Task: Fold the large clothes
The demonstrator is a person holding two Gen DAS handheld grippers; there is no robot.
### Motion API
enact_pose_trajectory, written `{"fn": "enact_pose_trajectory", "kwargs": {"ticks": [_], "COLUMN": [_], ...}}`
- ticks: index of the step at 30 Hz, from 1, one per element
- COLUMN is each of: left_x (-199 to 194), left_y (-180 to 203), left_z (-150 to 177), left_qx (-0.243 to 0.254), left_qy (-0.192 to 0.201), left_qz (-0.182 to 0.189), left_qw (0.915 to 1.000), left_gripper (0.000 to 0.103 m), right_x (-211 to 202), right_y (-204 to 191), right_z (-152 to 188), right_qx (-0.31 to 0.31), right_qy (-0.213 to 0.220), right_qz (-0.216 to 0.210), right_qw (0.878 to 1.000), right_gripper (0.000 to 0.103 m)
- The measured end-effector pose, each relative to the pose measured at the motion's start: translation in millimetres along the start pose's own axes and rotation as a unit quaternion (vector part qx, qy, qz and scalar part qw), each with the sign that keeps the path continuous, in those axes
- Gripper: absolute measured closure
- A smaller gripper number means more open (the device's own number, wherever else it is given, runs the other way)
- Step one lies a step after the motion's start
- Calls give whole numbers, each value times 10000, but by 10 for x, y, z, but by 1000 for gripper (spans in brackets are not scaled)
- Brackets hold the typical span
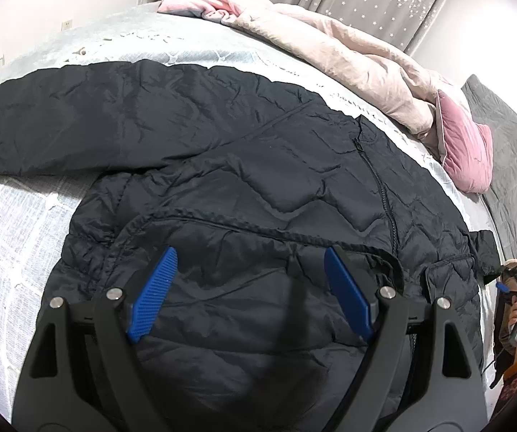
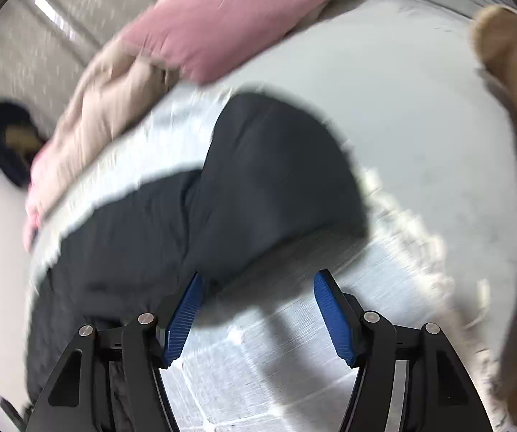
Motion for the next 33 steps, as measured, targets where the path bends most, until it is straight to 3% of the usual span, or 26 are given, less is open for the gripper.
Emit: {"fn": "enact_pose_trajectory", "kwargs": {"ticks": [4,7,9,11,12,13,15,16,17,18,20,21,22,23,24,25,26,29,31,33], "left_x": [-31,-24,5,39,59,74,96,100,96,91,85,84,79,77,76,74,53,-81,-215,-358], "left_y": [67,135,176,202,214,224,258,273,281,294,315,324,327,327,326,318,311,237,134,-21], "left_z": [-2,5,21,43,50,61,80,84,90,92,101,100,100,101,107,114,118,110,113,148], "left_qx": [71,202,267,309,329,353,419,452,482,525,580,599,612,611,620,628,641,688,631,472], "left_qy": [158,167,133,87,65,47,27,29,36,42,27,5,-23,-48,-104,-138,-194,-330,-390,-472], "left_qz": [49,119,164,138,115,96,52,24,-1,-29,-80,-104,-144,-173,-206,-220,-267,-610,-843,-971], "left_qw": [9998,9996,9994,9994,9994,9993,9991,9990,9988,9986,9983,9981,9980,9980,9978,9977,9974,9952,9937,9930], "left_gripper": [19,19,19,19,19,19,19,19,19,19,19,19,19,19,19,19,19,19,19,19], "right_x": [-88,99,197,323,364,376,330,279,166,-30,-411,-605,-714,-687,-600,-558,-539,-664,-749,-839], "right_y": [329,378,420,425,422,429,452,429,337,185,-133,-260,-327,-308,-210,-110,-16,85,15,-67], "right_z": [-29,57,94,91,47,-1,-168,-233,-323,-398,-456,-437,-415,-417,-420,-398,-343,-97,16,165], "right_qx": [781,1162,1611,2135,2269,2349,2420,2399,2184,1758,748,213,-255,-554,-631,-614,-547,-320,-451,-644], "right_qy": [144,-171,-355,-440,-372,-280,12,141,298,585,1273,1645,1897,1822,1536,1324,1167,1157,1135,1095], "right_qz": [-197,-1209,-1998,-2893,-3090,-3076,-2725,-2507,-2149,-1657,-845,-257,738,1870,2907,3456,3672,3241,3057,2982], "right_qw": [9966,9857,9658,9321,9228,9216,9312,9378,9514,9686,9854,9858,9787,9637,9423,9269,9212,9384,9443,9460], "right_gripper": [36,36,36,37,37,36,40,67,83,90,93,93,93,90,79,76,75,58,36,30]}}
Point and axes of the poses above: each gripper's, at about its wrist camera, not at the fingertips, and x roughly the way its jaws point, y to its right, z to its underside, the point moved 6 cm from there along x, roughly the way its jaws point, and after that the axes turned 14 degrees about -y, right-handed, at the moved point
